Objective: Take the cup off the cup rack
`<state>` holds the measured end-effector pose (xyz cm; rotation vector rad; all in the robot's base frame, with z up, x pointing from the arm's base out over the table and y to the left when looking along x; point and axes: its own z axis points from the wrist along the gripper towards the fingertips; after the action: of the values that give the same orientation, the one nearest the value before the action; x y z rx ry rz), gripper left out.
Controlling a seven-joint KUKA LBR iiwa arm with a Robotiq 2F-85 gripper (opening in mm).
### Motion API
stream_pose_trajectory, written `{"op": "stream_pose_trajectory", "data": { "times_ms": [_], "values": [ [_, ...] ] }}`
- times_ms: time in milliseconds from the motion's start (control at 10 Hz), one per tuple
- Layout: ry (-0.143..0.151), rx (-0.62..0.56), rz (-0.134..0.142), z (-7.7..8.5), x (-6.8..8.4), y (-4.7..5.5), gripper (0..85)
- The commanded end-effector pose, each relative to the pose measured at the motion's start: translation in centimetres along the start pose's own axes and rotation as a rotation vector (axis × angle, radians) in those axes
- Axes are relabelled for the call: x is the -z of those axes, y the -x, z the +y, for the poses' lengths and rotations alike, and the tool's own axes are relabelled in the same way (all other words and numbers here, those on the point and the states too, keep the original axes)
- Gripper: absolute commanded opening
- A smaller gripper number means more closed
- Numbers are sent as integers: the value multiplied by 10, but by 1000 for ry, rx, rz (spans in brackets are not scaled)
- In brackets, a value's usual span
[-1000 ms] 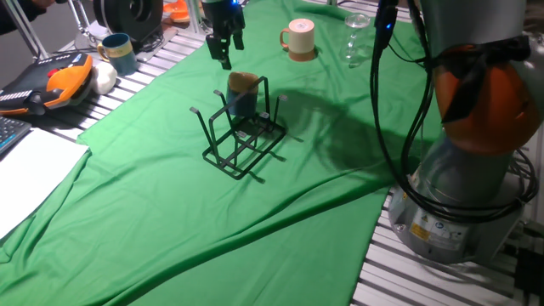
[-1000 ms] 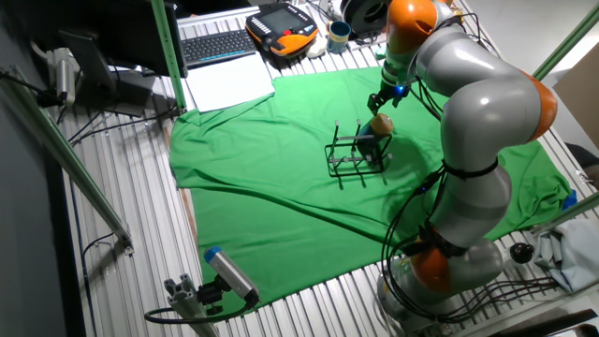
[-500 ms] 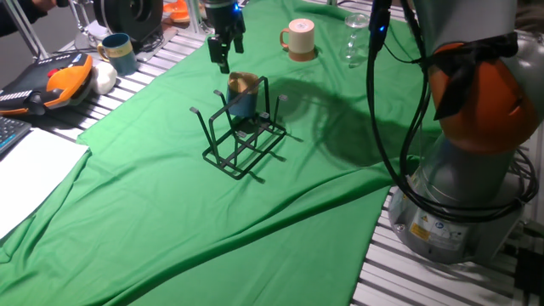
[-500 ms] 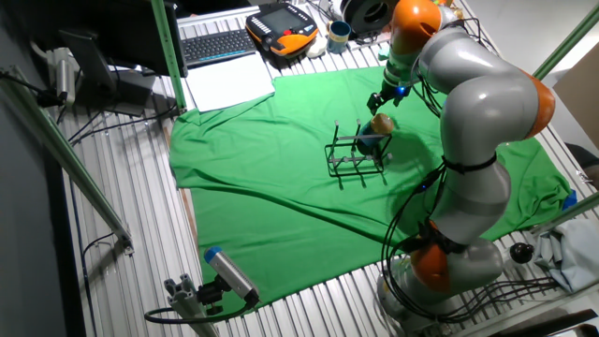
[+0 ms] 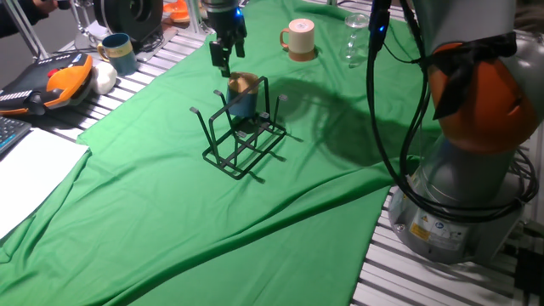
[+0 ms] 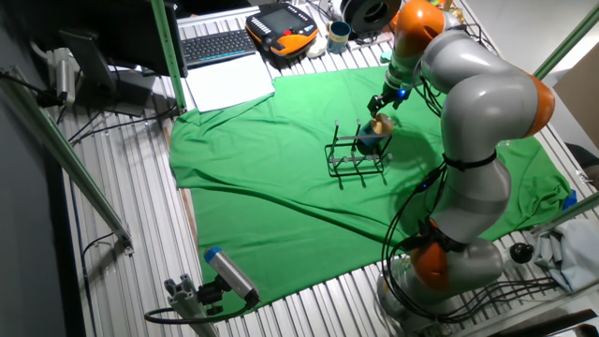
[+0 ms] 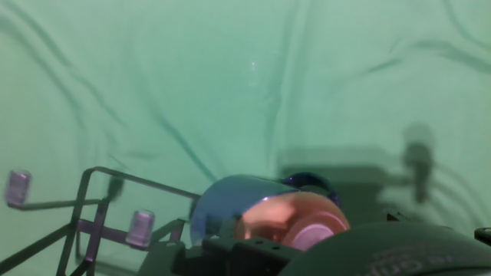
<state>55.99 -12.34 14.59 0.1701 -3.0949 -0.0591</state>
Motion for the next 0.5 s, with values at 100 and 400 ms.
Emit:
{"op": "stream_pose_trajectory", "data": {
  "times_ms": [100, 400],
  "values": [
    [6, -2, -9, 0, -6, -6, 850],
    [13, -2, -13, -4, -11, -9, 850]
  ]
}}
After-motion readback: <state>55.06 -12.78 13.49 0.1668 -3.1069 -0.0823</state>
